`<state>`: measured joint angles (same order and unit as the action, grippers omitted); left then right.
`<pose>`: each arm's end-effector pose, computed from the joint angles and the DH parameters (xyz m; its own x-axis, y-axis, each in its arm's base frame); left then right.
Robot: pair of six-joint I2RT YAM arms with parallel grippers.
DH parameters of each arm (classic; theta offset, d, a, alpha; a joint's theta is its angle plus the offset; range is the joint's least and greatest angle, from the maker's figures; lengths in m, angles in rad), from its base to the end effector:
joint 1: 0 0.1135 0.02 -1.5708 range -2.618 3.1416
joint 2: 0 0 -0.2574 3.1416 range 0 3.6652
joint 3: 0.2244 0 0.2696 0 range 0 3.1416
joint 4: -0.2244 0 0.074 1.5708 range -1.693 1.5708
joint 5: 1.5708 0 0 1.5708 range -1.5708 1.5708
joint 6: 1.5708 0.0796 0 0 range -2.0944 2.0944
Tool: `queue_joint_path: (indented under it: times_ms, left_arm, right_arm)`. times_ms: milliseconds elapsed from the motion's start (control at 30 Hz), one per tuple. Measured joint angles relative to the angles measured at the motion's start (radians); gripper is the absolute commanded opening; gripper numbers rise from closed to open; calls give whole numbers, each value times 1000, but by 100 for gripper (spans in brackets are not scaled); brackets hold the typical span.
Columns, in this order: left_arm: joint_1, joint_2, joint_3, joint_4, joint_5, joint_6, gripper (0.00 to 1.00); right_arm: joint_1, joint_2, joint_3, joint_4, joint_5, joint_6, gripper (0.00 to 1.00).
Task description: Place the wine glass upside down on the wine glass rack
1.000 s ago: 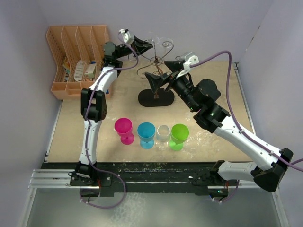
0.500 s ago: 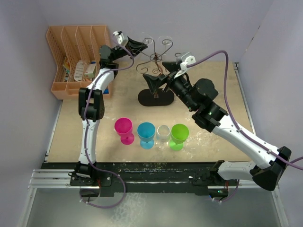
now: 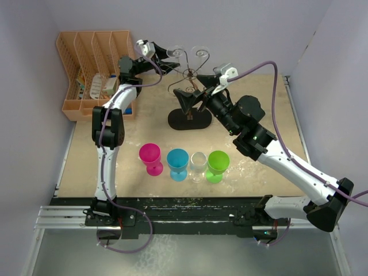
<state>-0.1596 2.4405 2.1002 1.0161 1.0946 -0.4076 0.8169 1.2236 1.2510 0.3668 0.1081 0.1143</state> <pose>0.5522 -0.1605 0.3175 0.2667 -0.2270 -0.9367 0.9402 0.2749 0.2011 0.2355 0.2383 0.4815 0.1863 0.3641 -0.9126 -0.6823 0.7163 0.1465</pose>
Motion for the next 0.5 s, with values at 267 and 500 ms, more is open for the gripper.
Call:
queue_joint_path:
  times_ms: [267,500]
  left_arm:
    - [3,-76,-89,-58,10,63,81]
    - [22,-227,-253,-175,33,212,100]
  right_arm:
    - [0,-4,-1,6,0,0,100]
    - [0,-34,-18,12,5,1,100]
